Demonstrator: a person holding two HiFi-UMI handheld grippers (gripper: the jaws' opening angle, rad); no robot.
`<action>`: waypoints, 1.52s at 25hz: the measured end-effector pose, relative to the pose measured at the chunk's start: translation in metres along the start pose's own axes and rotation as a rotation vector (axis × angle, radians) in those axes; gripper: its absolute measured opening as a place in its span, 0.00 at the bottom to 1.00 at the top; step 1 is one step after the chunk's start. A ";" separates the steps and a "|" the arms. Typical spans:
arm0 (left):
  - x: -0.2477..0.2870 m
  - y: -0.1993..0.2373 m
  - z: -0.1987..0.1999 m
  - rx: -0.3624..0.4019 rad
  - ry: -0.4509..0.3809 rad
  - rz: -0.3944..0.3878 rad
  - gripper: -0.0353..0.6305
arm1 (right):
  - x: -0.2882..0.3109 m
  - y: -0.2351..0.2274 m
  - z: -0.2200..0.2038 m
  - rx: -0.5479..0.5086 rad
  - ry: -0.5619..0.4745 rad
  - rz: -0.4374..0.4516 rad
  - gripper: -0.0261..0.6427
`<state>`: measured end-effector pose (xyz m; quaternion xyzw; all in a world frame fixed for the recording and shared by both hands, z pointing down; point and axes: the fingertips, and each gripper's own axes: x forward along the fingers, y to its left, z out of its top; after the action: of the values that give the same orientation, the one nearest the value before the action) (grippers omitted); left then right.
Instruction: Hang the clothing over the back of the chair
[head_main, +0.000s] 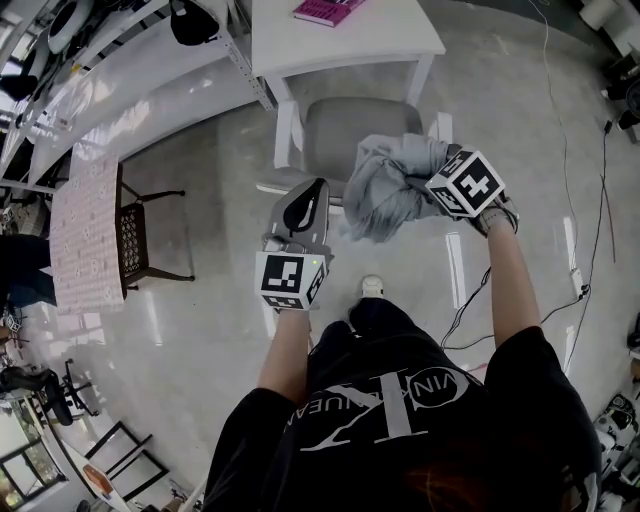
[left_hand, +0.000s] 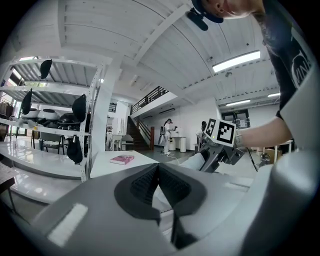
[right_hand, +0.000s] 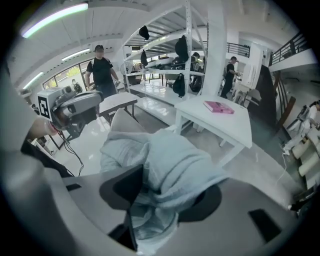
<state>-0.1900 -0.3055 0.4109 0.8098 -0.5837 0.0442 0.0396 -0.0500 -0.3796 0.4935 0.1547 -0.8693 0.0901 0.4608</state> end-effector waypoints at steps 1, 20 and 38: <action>0.000 0.000 0.000 -0.002 -0.002 -0.002 0.07 | -0.002 0.001 0.000 0.003 -0.004 0.002 0.34; -0.017 -0.002 -0.001 -0.060 -0.029 -0.017 0.07 | -0.003 0.054 0.019 0.045 -0.129 0.062 0.42; -0.021 -0.018 -0.005 -0.079 -0.031 -0.077 0.07 | -0.040 0.060 -0.010 -0.114 0.044 -0.065 0.44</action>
<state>-0.1795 -0.2798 0.4133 0.8301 -0.5539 0.0070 0.0640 -0.0418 -0.3131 0.4654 0.1544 -0.8572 0.0288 0.4904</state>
